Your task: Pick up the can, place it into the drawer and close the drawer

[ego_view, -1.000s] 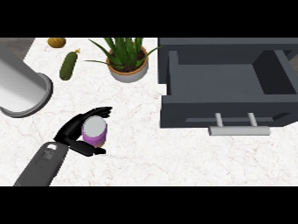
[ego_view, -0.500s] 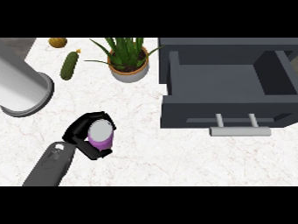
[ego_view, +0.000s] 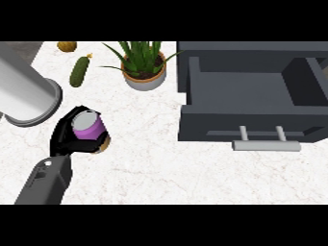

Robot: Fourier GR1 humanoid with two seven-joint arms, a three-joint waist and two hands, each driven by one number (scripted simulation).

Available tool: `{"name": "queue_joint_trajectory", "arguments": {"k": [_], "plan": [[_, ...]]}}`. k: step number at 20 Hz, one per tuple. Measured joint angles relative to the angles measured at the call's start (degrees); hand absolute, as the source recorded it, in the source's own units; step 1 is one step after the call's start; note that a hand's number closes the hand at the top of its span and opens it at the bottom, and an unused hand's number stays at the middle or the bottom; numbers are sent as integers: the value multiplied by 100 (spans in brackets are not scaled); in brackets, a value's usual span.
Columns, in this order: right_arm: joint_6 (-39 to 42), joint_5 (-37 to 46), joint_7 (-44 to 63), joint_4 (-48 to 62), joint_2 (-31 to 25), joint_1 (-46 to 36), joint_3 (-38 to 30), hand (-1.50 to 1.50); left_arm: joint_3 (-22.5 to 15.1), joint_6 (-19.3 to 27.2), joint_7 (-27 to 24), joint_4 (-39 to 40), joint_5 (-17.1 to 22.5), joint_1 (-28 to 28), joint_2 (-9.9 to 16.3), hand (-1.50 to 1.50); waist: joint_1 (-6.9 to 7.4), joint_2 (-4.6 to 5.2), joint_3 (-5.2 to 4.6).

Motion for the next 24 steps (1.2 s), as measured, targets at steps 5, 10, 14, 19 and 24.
{"name": "queue_joint_trajectory", "arguments": {"k": [5, 10, 14, 19, 24], "plan": [[19, -70, -56, -18, -6, 61, -43, -150, -190, 426, 766, -1413, 174, 307, -307, 150, -17, 3, 0], [-7, -60, 33, -159, 1, 105, 26, -150, -649, 721, 1606, -2674, 119, 546, -530, 150, -42, 10, -3], [-67, -15, 1, -275, 60, 188, 116, -150, -1072, 1108, 2131, -3251, 15, 304, -662, 150, -71, 15, -3], [-27, -108, 86, -228, -29, 51, -25, -150, -1520, 1503, 3019, -3876, -29, -119, -728, 150, -82, 19, -5], [32, -96, -24, -121, 2, 79, -59, -150, -2000, 2025, 3869, -4140, -66, -836, -749, 150, -108, 24, -4]]}}
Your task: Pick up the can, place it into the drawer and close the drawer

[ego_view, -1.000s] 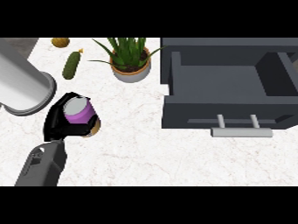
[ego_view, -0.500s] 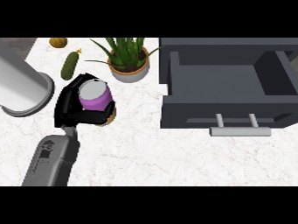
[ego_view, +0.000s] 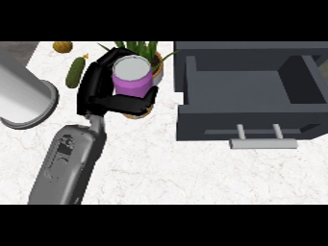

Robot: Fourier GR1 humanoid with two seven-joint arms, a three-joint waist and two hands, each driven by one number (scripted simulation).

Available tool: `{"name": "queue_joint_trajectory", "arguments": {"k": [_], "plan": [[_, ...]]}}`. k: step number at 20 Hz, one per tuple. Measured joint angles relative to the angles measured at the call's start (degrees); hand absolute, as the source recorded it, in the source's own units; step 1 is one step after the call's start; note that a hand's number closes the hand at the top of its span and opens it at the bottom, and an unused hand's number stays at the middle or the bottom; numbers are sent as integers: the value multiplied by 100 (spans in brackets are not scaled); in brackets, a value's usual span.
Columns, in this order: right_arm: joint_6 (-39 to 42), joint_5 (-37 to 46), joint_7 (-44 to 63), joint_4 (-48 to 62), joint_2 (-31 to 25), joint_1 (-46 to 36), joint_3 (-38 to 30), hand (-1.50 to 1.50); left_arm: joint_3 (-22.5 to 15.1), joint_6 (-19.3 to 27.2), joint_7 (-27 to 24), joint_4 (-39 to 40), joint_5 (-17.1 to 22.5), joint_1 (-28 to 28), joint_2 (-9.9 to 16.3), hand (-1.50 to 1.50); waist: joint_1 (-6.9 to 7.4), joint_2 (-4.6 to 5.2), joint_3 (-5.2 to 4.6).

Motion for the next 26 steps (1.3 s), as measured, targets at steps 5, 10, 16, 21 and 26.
{"name": "queue_joint_trajectory", "arguments": {"k": [5, 10, 16, 21, 26], "plan": [[56, -58, -19, 91, -68, -73, -146, -150, -344, 526, 387, 326, -57, -883, -6, 150, -29, 8, 0], [54, -79, 70, 47, -47, -131, -150, -150, -555, 987, 778, 802, 7, -1947, -9, 150, -56, 14, 0], [62, -15, 151, 58, -50, -231, -120, -150, -857, 1528, 735, 1671, 319, -2858, -9, 150, -86, 23, 0], [21, 78, 77, 215, -45, -373, -141, -150, -961, 1783, 693, 2477, 642, -3624, -10, 150, -119, 34, 2], [22, 126, 100, 181, 15, -355, -29, -150, -989, 1850, 583, 3277, 942, -4293, -10, 150, -149, 42, 3]]}}
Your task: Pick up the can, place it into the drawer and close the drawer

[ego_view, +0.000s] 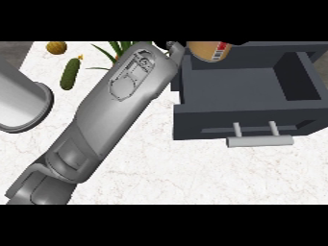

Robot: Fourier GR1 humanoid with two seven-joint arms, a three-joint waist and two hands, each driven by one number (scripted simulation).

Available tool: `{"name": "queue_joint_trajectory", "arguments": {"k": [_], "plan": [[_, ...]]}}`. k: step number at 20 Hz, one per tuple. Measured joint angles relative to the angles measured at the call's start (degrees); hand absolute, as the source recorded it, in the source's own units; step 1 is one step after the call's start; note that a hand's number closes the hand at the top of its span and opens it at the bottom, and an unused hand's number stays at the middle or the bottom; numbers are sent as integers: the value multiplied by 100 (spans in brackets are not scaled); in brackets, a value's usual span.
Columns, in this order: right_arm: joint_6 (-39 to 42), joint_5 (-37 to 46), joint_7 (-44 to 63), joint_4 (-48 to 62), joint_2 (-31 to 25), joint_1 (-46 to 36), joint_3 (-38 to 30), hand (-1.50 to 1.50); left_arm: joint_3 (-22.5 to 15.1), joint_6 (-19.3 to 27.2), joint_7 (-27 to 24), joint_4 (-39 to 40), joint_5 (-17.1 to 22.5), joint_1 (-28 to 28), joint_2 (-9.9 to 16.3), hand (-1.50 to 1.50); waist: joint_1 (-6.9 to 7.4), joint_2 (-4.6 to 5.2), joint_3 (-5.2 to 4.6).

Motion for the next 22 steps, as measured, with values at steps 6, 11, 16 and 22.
{"name": "queue_joint_trajectory", "arguments": {"k": [6, 11, 16, 22], "plan": [[-2, 7, 47, 50, -47, -166, 10, -150, -226, 171, -252, 888, 463, -618, 0, 150, -96, 23, 3], [-94, 81, 187, 53, -48, -325, 83, -150, -448, 204, -484, 1453, 779, -930, 0, 150, -136, 38, 4], [-63, 62, 232, 74, -96, -383, 84, -150, -828, 340, -625, 1767, 1183, -1005, 0, 150, -232, 52, 7], [-132, 80, 286, 157, -121, -588, 76, -150, -1181, 459, -1076, 2126, 1440, -921, -1, 150, -277, 78, 7]]}}
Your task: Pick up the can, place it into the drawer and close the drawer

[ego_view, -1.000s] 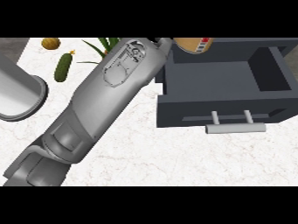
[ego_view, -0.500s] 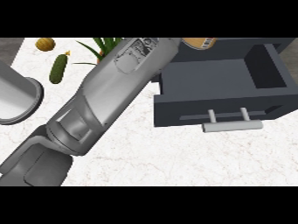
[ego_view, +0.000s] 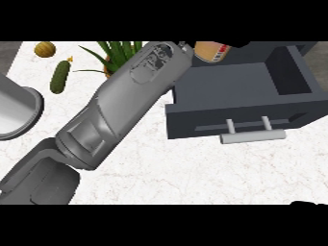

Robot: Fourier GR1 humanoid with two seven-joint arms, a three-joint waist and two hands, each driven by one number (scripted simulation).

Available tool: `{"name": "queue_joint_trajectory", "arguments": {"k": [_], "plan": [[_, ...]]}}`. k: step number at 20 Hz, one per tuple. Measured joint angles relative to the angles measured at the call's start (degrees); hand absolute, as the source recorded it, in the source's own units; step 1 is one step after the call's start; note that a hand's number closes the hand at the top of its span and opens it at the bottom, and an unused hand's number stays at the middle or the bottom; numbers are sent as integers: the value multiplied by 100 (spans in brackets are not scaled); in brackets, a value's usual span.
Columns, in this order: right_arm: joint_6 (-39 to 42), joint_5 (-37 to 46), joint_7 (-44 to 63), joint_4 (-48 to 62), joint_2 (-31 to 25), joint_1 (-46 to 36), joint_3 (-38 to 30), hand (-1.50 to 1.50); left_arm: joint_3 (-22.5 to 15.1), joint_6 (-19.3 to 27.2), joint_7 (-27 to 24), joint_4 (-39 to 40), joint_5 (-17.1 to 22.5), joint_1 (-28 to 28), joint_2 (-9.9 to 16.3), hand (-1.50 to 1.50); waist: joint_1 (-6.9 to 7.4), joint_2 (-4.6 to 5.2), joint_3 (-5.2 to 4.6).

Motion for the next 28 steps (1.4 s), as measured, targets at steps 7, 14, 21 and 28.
{"name": "queue_joint_trajectory", "arguments": {"k": [7, 14, 21, 28], "plan": [[19, 37, -59, 90, -24, -98, 33, -150, -452, 213, -141, 273, 217, -53, 1, 150, -107, 25, 3], [-9, 80, -31, 167, -76, -289, 56, -150, -869, 405, -360, 385, 375, 89, 1, -150, -193, 51, 4], [-34, 128, -14, 203, -54, -399, 145, -150, -1113, 717, -343, 490, 571, 129, 1, -150, -249, 66, 4], [-19, 119, -24, 96, -77, -402, 148, -150, -1194, 975, -525, 545, 781, 213, 1, -150, -285, 80, 2]]}}
